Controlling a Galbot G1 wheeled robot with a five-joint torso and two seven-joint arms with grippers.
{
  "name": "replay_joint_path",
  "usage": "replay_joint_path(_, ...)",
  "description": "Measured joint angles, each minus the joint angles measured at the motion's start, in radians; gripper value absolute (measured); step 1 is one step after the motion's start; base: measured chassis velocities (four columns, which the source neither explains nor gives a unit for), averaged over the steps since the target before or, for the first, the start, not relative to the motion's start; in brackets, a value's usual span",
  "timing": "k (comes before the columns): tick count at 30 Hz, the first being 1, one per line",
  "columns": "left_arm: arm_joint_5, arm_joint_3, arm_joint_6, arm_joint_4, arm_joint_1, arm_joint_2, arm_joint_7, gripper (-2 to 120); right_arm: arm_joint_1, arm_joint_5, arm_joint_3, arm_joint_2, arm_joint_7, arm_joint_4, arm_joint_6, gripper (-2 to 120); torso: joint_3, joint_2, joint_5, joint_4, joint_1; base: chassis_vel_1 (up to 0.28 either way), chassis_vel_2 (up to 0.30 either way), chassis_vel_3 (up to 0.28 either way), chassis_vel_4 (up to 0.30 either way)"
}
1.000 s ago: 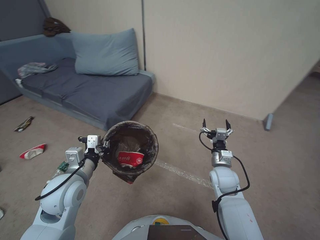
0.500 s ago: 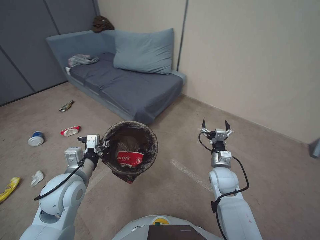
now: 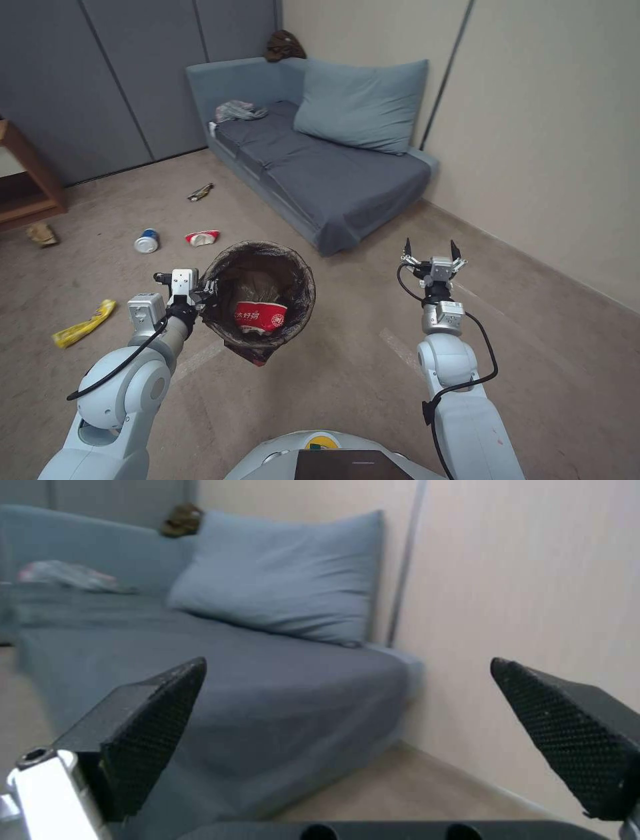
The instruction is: Pick up the trash bin, then pick up the garbage from the floor and place it into the trash bin.
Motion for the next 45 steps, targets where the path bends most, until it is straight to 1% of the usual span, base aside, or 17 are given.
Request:
replay_joint_path(4,0.0,-0.001,-0.001,0.002,0.0,0.0,0.001,5,0.001,0.0,-0.001,0.001,0.0,-0.003,0.0,100,0.0,0.0,0.0,0.0003,0.0,0.109,0.141,0.145,0.114)
replay_joint_path(14,0.001,0.0,-0.002,0.008,-0.001,0.001,0.005,5,0.003,-0.001,-0.002,0.004,0.0,-0.007,0.001,100,0.0,0.0,0.0,0.0,0.0,0.123,0.124,0.117,0.132)
replay_joint_path(17,0.002,0.001,-0.003,0.009,-0.001,0.001,0.005,5,0.002,-0.001,-0.002,0.004,0.0,-0.007,0.003,100,0.0,0.0,0.0,0.0004,0.0,0.127,0.129,0.127,0.125)
replay_joint_path(23,0.005,0.002,-0.007,0.009,-0.001,-0.002,0.005,5,0.001,-0.001,-0.002,0.005,0.0,-0.008,0.004,100,0.0,0.0,0.0,0.0,0.0,0.115,0.122,0.13,0.133)
replay_joint_path(27,0.007,0.002,-0.017,0.011,-0.001,-0.002,0.002,5,0.0,-0.001,-0.003,0.007,0.001,-0.008,0.006,100,0.0,0.0,0.0,0.0007,0.0,0.101,0.11,0.127,0.123)
replay_joint_path(29,0.01,0.002,-0.019,0.011,0.0,-0.002,0.001,5,-0.002,0.0,-0.003,0.007,0.003,-0.008,0.007,100,0.0,0.0,0.0,0.0008,0.0,0.063,0.095,0.058,0.086)
replay_joint_path(34,0.012,0.007,-0.019,0.006,0.003,-0.005,0.005,5,-0.003,0.0,-0.003,0.006,0.004,-0.008,0.007,100,0.0,0.0,0.0,-0.0003,0.0,0.0,0.0,0.0,0.0)
replay_joint_path(41,0.012,0.009,-0.022,0.006,0.001,-0.004,0.004,5,-0.016,0.002,-0.005,0.008,0.006,0.0,0.007,100,0.0,0.0,0.0,0.0,0.0,0.0,0.0,0.0,0.0)
replay_joint_path(45,0.012,0.009,-0.022,0.004,0.003,-0.003,0.007,5,-0.029,0.007,-0.006,0.01,-0.002,0.002,0.034,100,0.0,0.0,0.0,0.0001,0.0,0.0,0.0,0.0,0.0)
